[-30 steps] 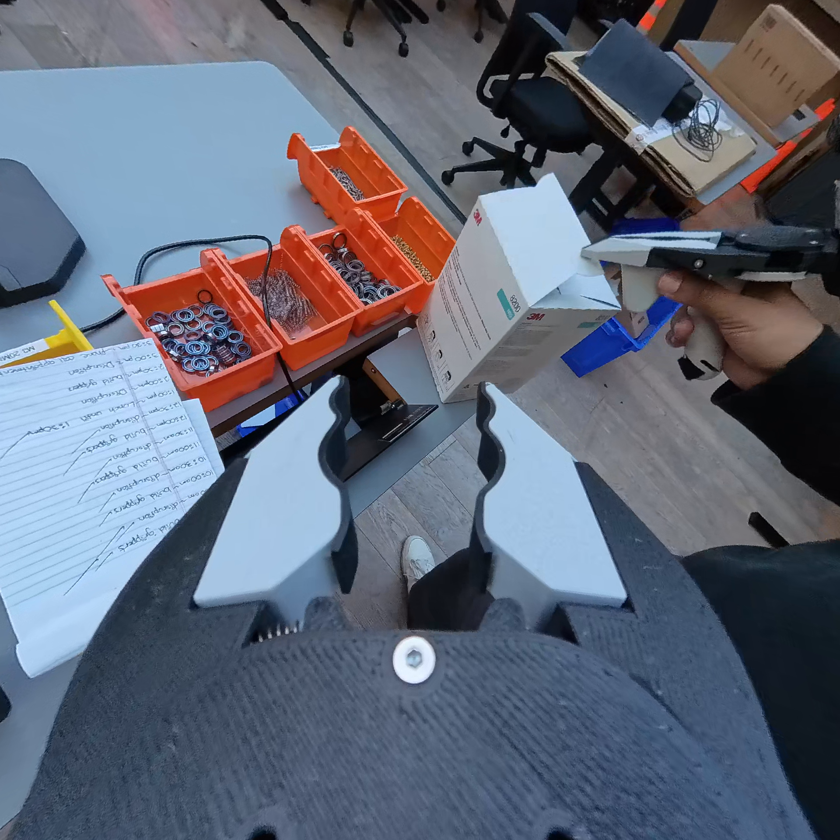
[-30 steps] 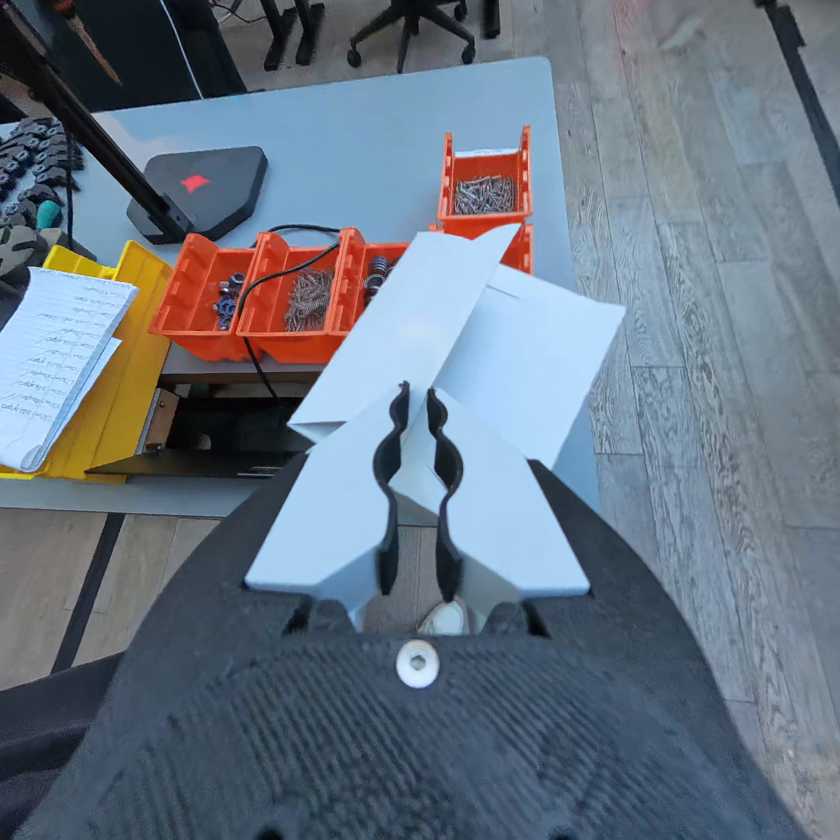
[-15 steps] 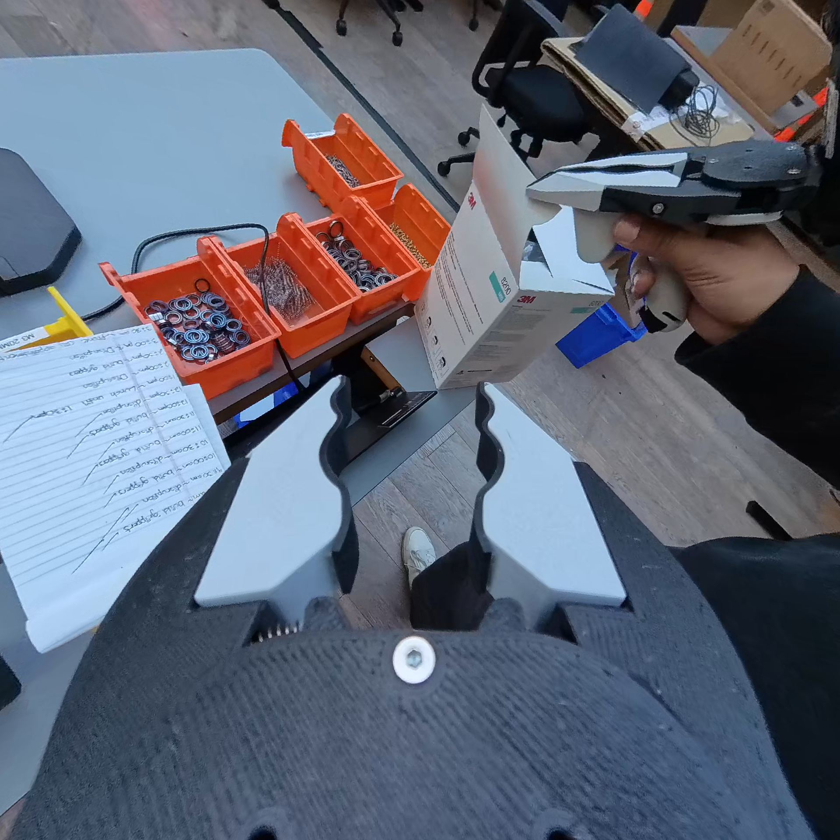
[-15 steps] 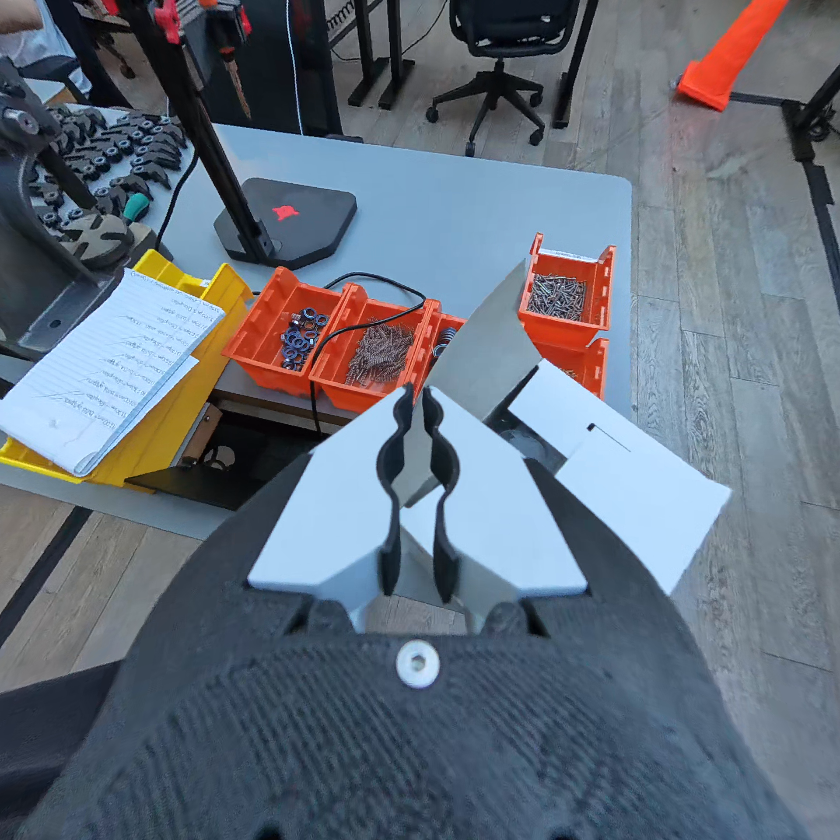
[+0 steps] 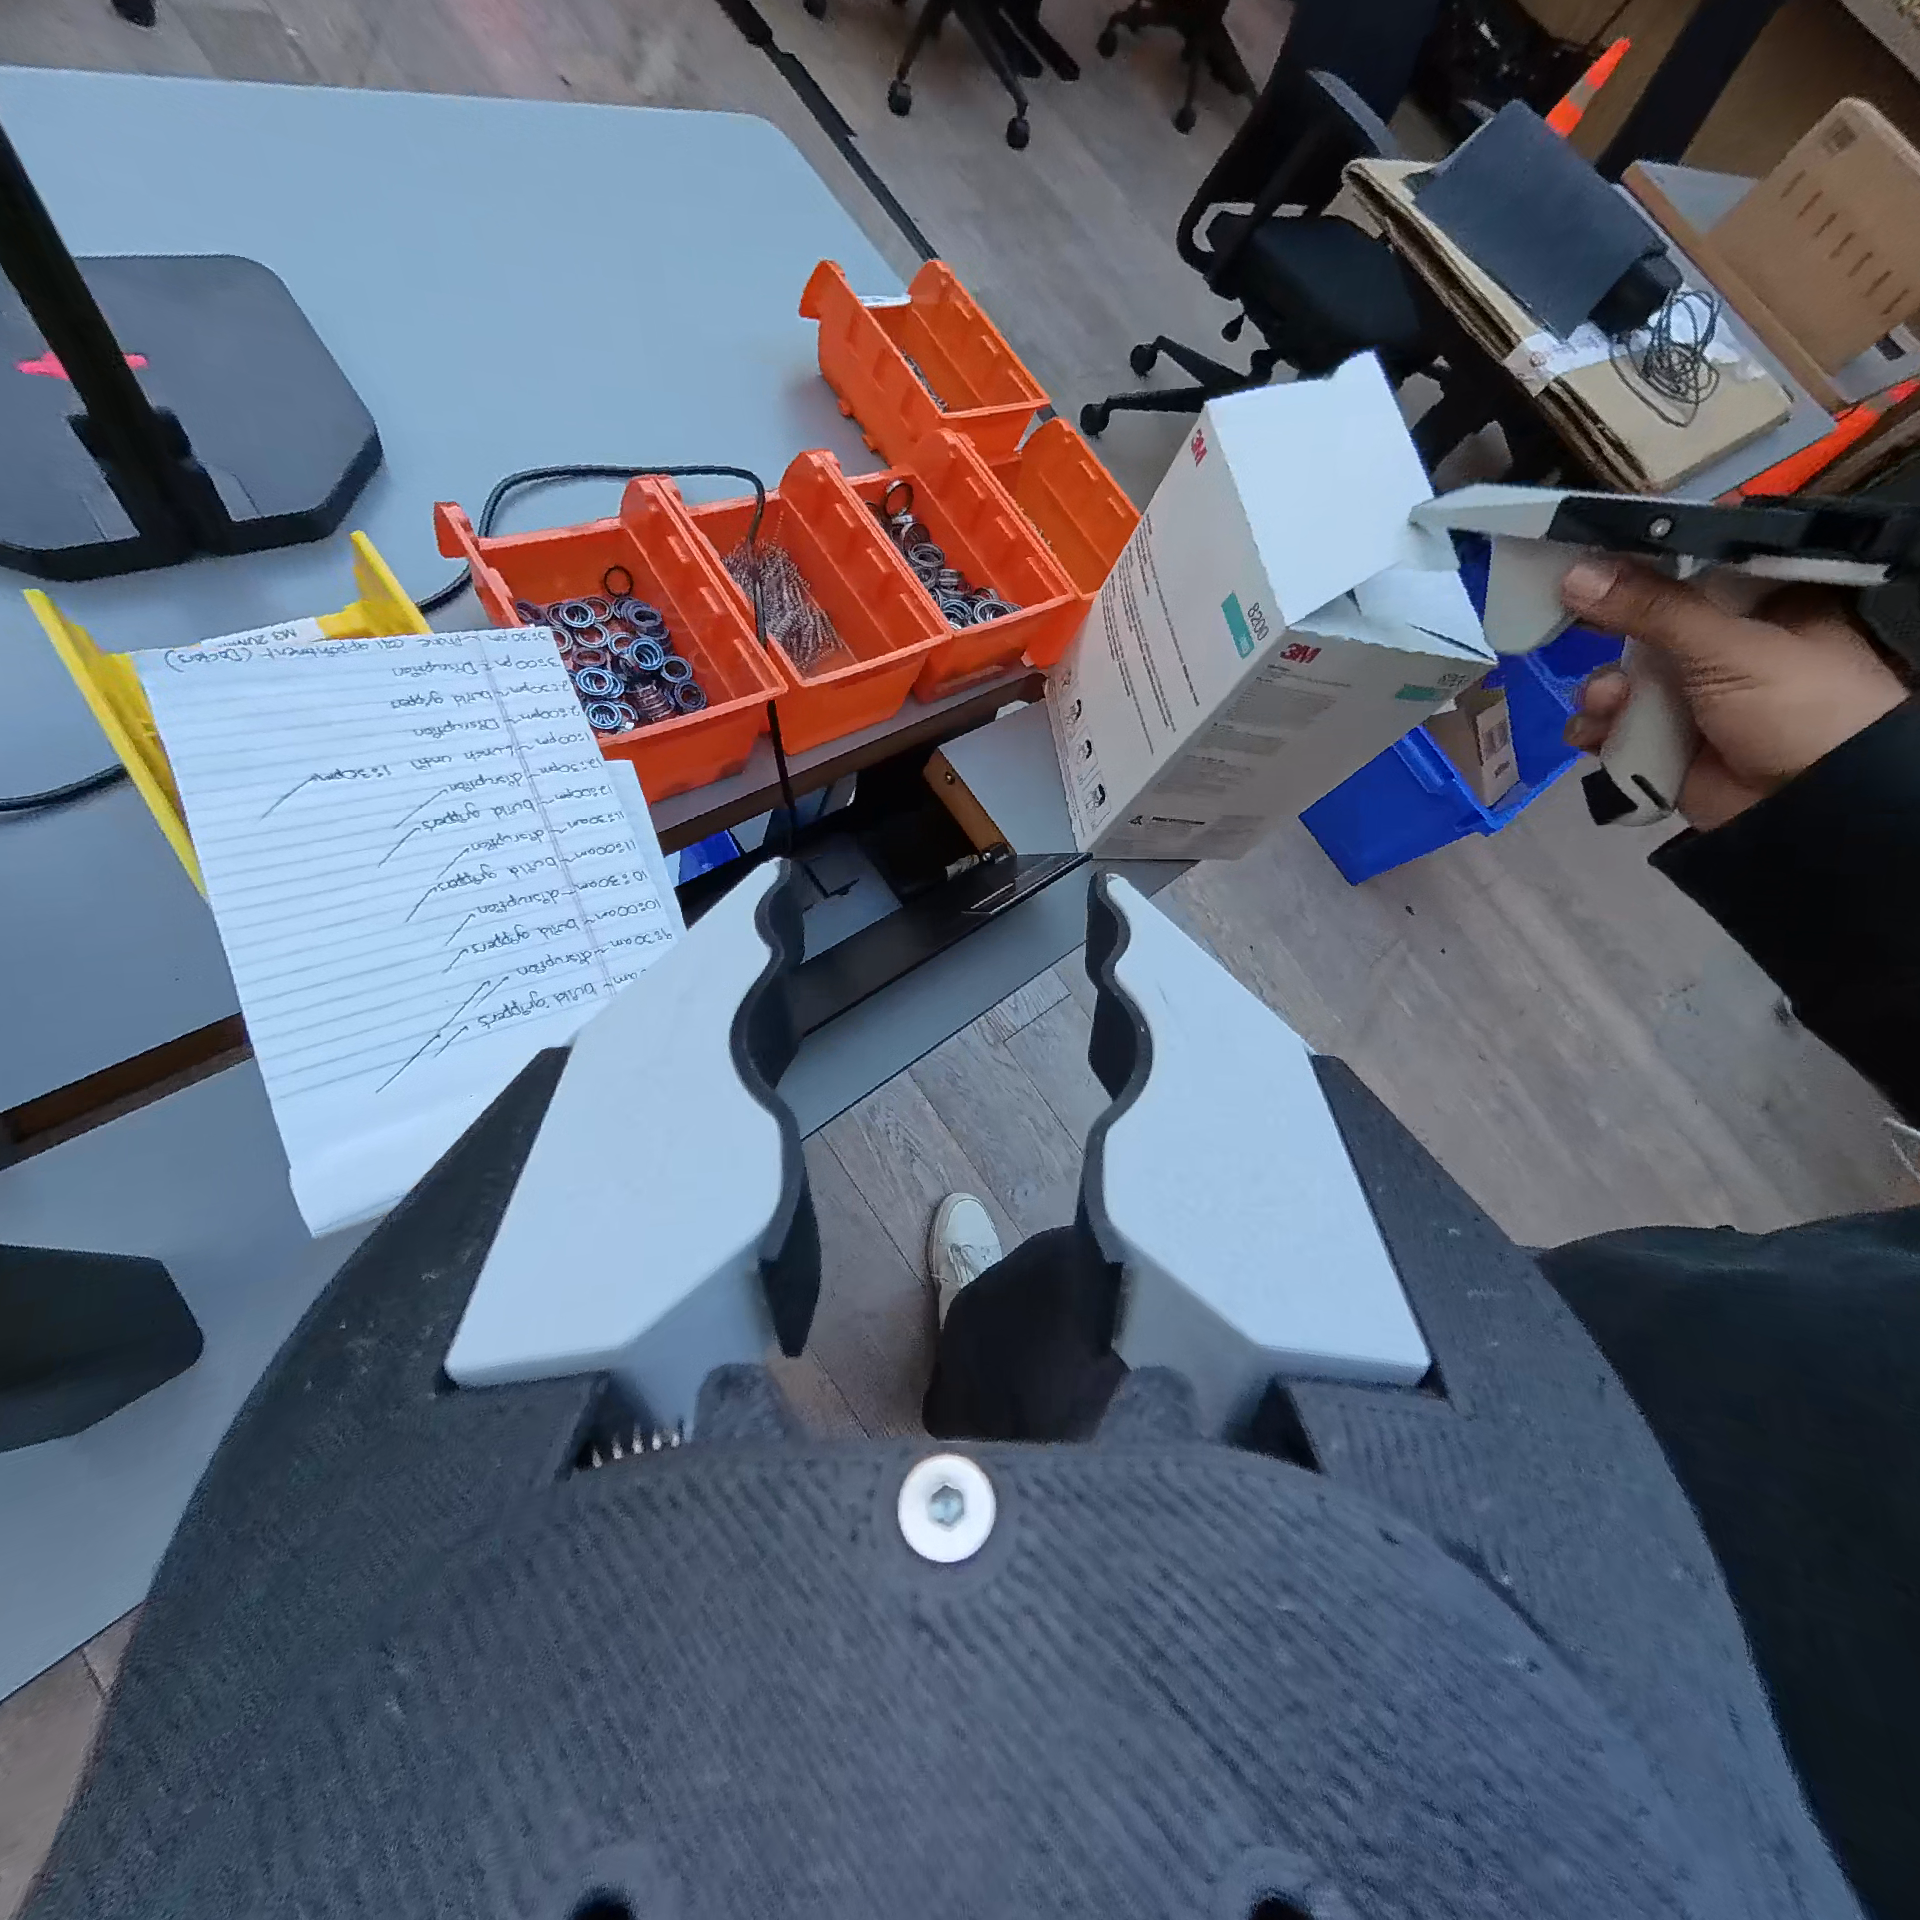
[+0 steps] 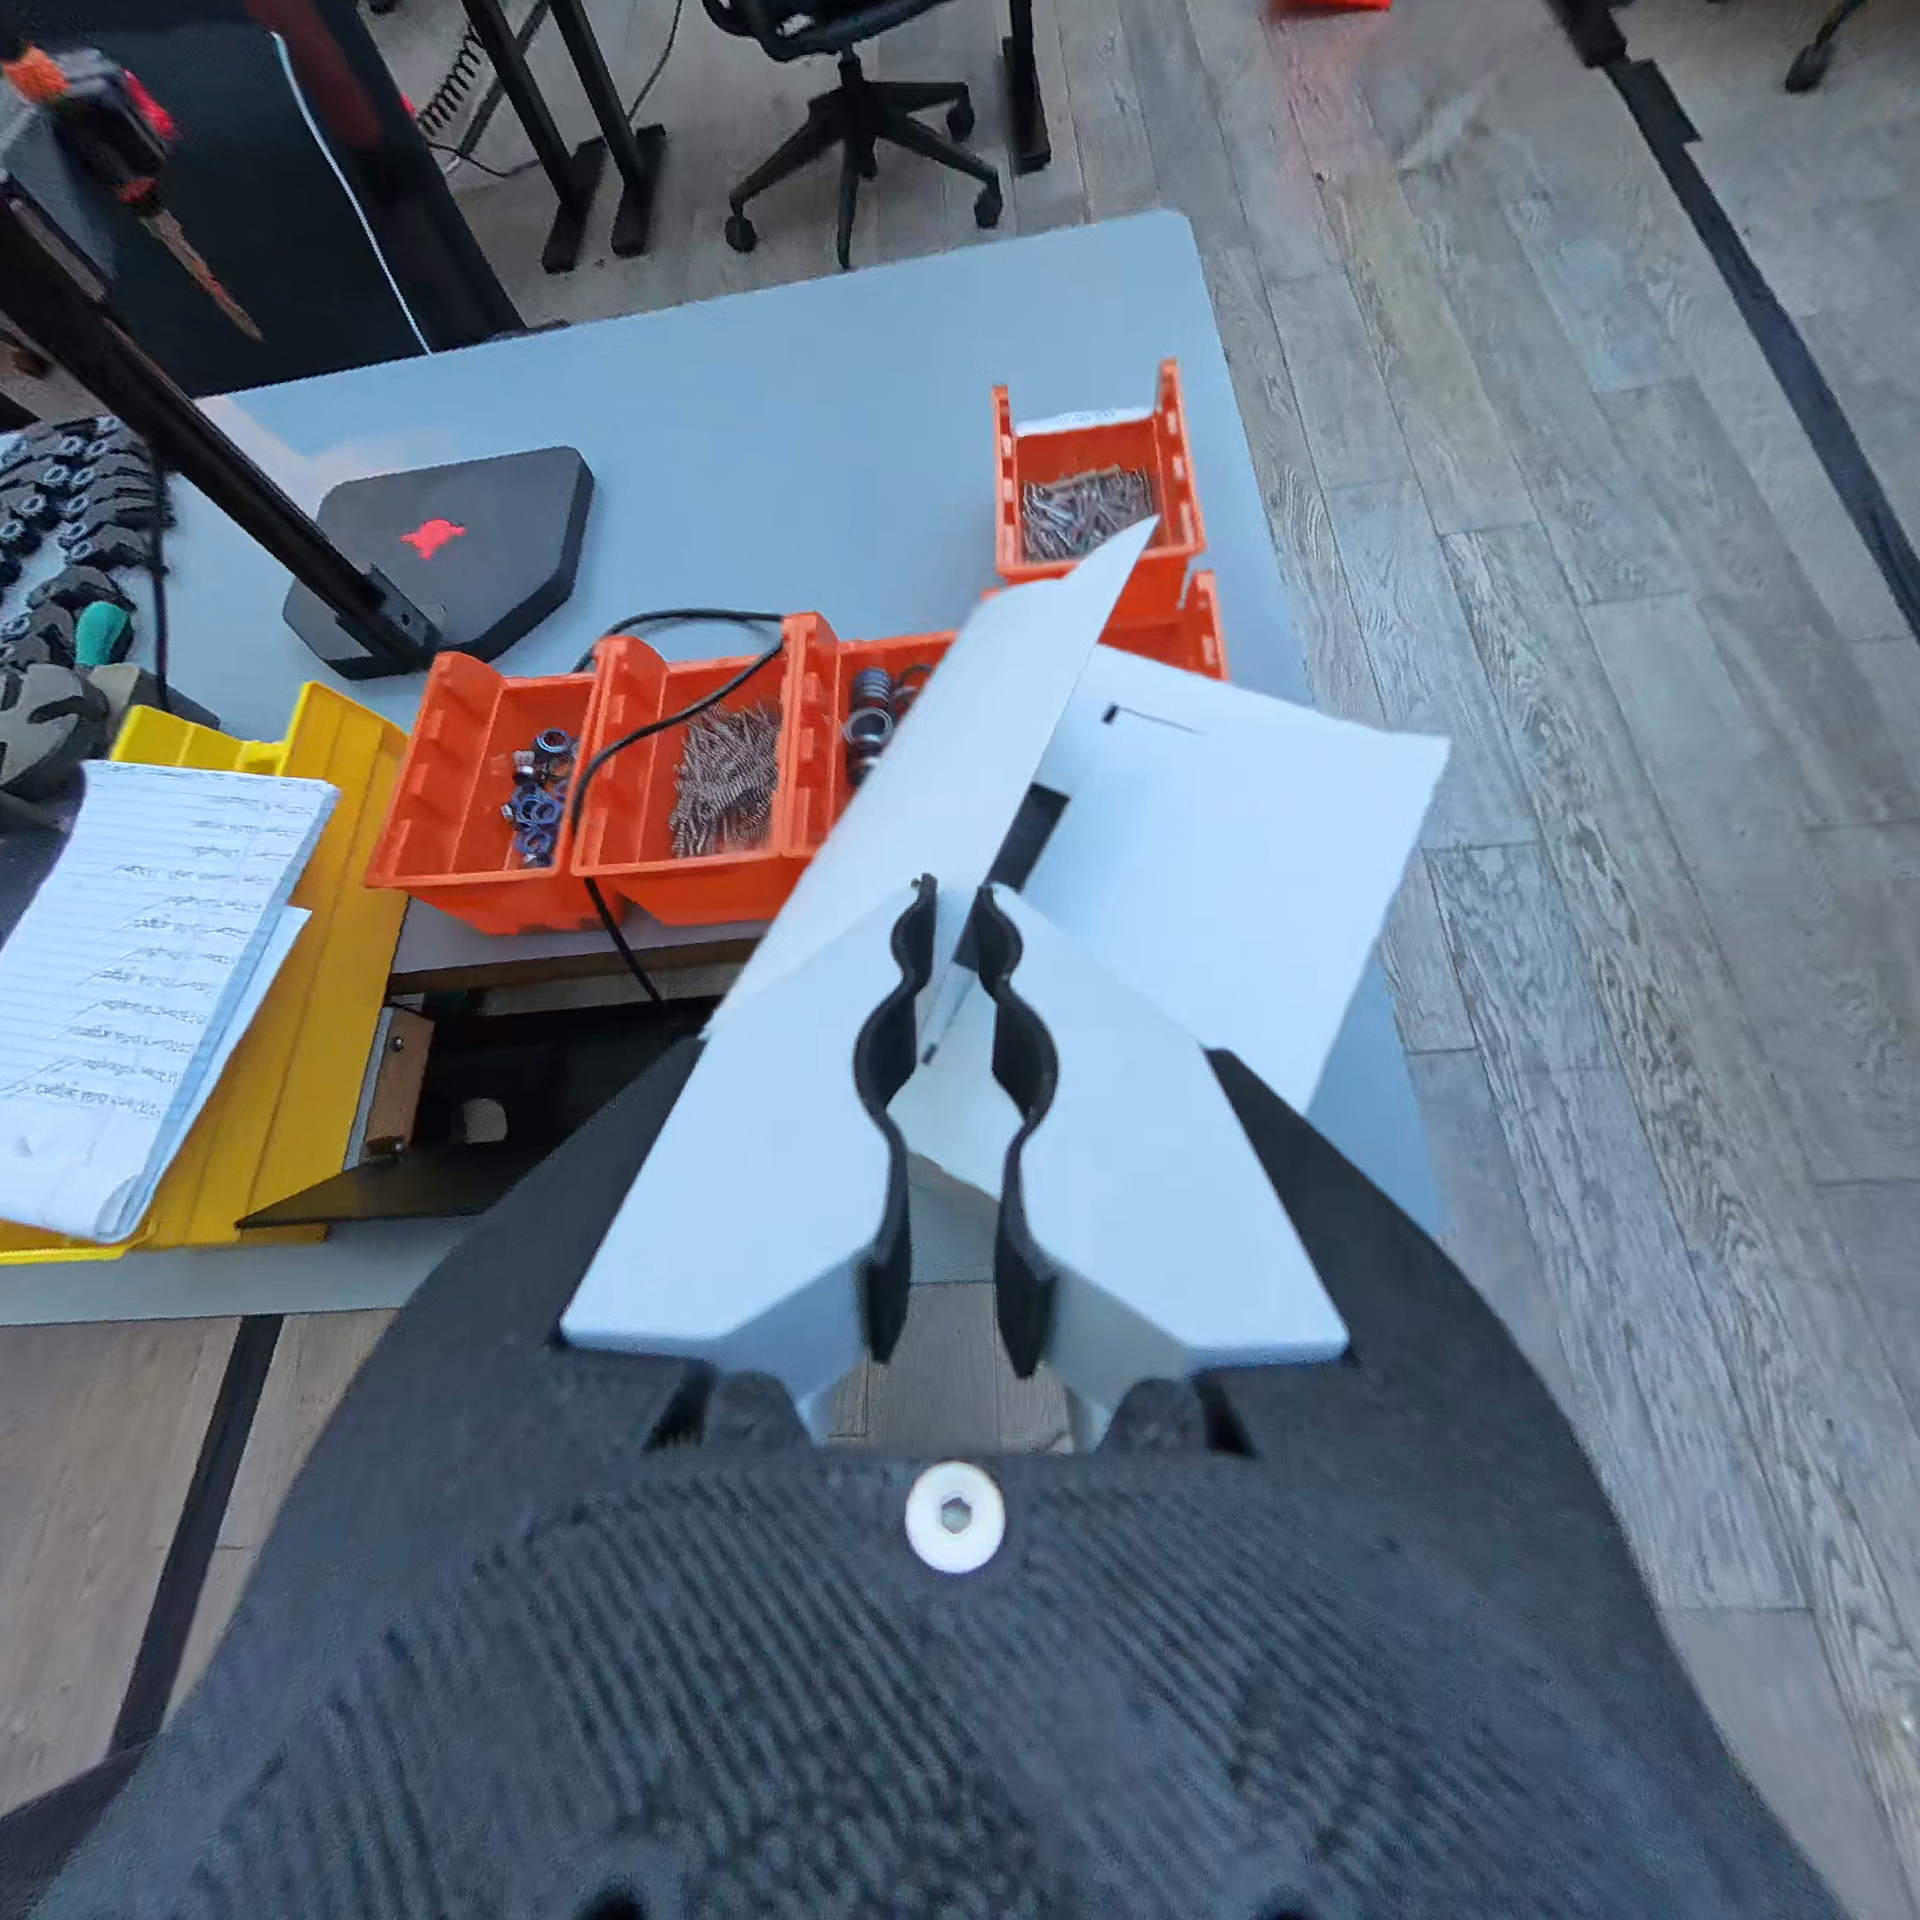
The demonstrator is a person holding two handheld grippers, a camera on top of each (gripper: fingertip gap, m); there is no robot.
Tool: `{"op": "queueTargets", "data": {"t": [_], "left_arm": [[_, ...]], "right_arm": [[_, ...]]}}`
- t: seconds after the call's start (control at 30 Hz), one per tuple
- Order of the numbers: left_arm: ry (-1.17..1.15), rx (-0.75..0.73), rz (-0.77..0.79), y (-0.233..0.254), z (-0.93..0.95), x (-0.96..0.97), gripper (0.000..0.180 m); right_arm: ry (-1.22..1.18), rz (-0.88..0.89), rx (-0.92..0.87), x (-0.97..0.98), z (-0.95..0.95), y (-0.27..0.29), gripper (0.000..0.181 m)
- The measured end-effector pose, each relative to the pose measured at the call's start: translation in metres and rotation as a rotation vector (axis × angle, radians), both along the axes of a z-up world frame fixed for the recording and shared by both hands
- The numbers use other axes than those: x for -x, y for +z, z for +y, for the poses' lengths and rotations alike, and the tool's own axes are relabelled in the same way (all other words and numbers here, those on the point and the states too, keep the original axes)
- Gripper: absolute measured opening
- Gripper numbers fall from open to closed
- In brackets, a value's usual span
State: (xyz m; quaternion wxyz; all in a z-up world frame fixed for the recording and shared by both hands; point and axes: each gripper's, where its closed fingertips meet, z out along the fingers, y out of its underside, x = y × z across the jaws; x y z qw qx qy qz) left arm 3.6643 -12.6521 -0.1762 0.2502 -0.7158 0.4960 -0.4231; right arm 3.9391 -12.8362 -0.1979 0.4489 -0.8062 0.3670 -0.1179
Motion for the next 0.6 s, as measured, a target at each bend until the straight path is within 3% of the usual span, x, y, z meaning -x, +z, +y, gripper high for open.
{"op": "queueTargets", "data": {"t": [0.23, 0.6], "left_arm": [[-0.017, 0.010, -0.004, -0.001, 0.008, 0.009, 0.053], [-0.032, -0.001, -0.004, 0.000, 0.011, 0.003, 0.053]], "right_arm": [[0.142, -0.112, 0.017, 0.022, 0.067, 0.017, 0.006], [0.034, 0.007, -0.017, 0.017, 0.010, -0.005, 0.007]]}}
